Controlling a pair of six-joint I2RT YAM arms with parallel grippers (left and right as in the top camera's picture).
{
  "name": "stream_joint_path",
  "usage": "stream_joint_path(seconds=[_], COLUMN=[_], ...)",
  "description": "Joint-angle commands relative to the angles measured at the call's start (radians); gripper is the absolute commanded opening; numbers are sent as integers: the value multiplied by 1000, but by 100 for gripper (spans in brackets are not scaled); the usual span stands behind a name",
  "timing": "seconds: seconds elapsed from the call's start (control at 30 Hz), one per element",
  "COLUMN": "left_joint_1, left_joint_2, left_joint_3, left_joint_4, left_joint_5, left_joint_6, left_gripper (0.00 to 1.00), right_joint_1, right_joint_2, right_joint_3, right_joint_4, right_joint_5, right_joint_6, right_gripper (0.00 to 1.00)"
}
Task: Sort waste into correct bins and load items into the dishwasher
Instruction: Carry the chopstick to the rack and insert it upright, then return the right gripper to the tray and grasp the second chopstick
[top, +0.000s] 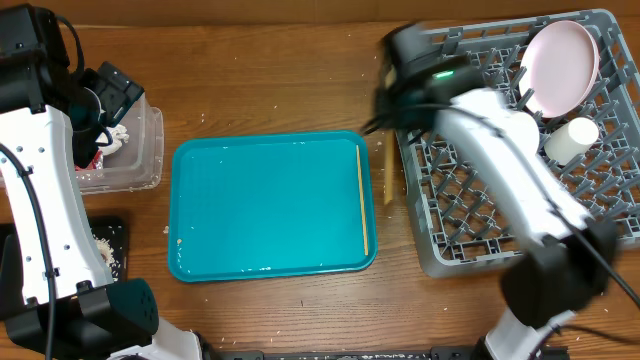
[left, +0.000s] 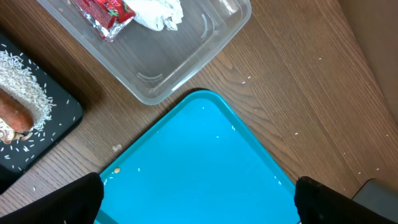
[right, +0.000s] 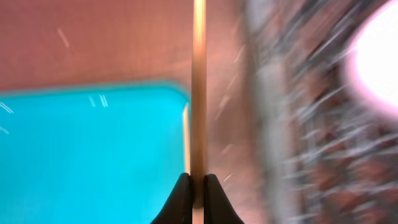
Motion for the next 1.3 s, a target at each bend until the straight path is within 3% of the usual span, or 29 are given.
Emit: stream_joint_path(seconds=[0.0, 0.2, 0.47, 0.6, 0.7, 0.8, 0.97, 1.27], left_joint_1=[0, 0, 0, 0, 0, 0, 0, 0], left_joint_2=[2, 2, 2, 2, 2, 2, 2, 2], left_joint_3=[6, 6, 6, 6, 6, 6, 6, 6], left_joint_4=[0, 0, 0, 0, 0, 0, 0, 0], left_joint_5=[7, 7, 7, 7, 7, 7, 7, 7], left_joint_6=[18, 19, 19, 19, 19, 19, 19, 19], left_gripper=[100, 100, 100, 100, 100, 100, 100, 100], right_joint_1=[-101, -195, -201, -201, -201, -201, -200, -175], right_joint_2=[-56, -45, -18, 5, 6, 6, 6, -32], right_joint_3=[28, -24, -114, -114, -113, -113, -95, -6], right_joint_4=[12, 69, 167, 166, 164, 163, 129, 39], right_joint_5=[8, -32, -35, -46, -91, -106, -114, -474], right_joint_6=[-202, -356, -357, -354, -353, -340, -273, -218], right_gripper=[4, 4, 5, 18, 33, 38, 54, 59])
